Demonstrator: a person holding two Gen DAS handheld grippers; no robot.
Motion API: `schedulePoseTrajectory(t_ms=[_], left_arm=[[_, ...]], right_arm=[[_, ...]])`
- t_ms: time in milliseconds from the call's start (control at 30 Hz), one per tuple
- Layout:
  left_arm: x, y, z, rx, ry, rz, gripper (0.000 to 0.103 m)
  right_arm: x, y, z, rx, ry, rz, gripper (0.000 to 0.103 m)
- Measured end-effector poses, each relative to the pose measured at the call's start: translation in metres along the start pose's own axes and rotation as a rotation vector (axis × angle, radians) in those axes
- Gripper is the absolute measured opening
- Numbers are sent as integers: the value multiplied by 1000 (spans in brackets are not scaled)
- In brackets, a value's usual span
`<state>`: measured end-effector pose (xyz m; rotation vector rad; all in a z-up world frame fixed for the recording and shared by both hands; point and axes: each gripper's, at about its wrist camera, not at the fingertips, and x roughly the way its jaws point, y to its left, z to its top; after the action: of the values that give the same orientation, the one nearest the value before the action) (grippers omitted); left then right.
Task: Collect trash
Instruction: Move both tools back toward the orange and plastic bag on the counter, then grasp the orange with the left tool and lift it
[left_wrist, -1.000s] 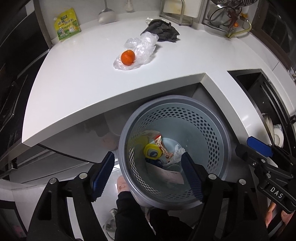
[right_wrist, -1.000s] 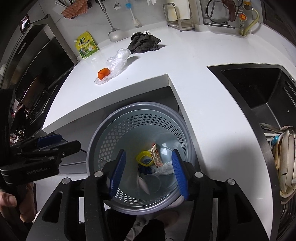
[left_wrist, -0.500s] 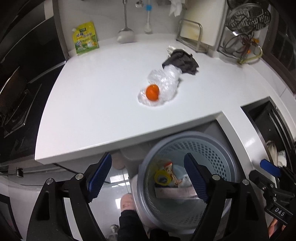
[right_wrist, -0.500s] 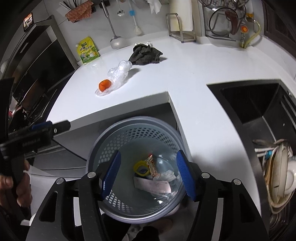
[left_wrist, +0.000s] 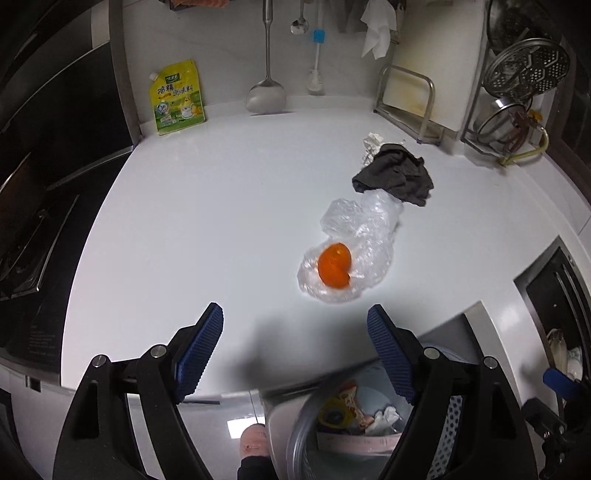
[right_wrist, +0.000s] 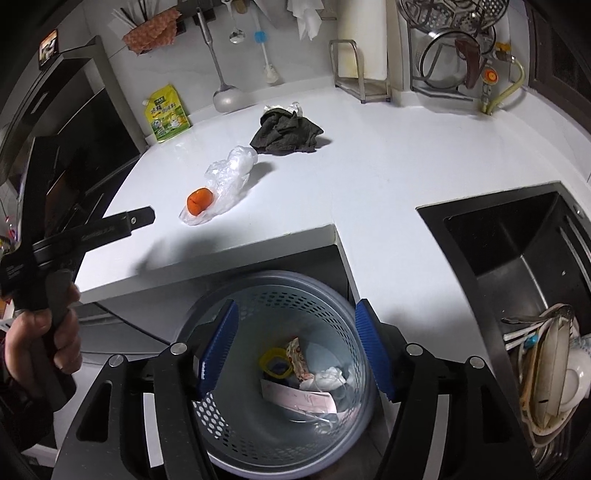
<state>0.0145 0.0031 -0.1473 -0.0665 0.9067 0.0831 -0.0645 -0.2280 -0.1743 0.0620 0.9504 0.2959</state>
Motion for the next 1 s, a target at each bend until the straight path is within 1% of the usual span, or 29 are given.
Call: schedulePoseTrajectory(t_ms=[100, 200, 333, 500, 567, 600, 633, 667, 700, 733, 767, 1000], left_arm=[[17, -1, 8, 3, 3, 2, 79], [31, -5, 15, 28, -2, 7, 79], [47, -8, 23, 42, 5, -12, 78], [61, -13, 25, 62, 15, -18, 69], [66, -15, 25, 78, 25, -18, 60], [68, -16, 24, 83, 27, -20, 58], [68, -17, 24, 88, 27, -26, 53], [68, -18, 24, 94, 25, -33, 44], [68, -19, 24, 99, 24, -40, 40], [68, -20, 24, 104, 26, -49, 33], [68, -20, 25, 104, 30, -57, 22], [63, -7, 35, 85, 43, -122, 18]], right_arm=[[10, 1, 3, 13, 12, 2, 63], [15, 3, 4, 27, 17, 4, 63], [24, 5, 7, 44, 30, -3, 63], [34, 1, 10, 78, 42, -16, 63], [38, -1, 12, 90, 46, -21, 63], [39, -1, 13, 96, 45, -23, 63], [40, -1, 14, 100, 44, -24, 63], [41, -1, 16, 103, 43, -23, 63], [42, 0, 17, 105, 43, -23, 63], [43, 0, 18, 107, 42, -22, 63], [45, 0, 20, 110, 41, -19, 63], [56, 12, 37, 121, 21, 14, 63]])
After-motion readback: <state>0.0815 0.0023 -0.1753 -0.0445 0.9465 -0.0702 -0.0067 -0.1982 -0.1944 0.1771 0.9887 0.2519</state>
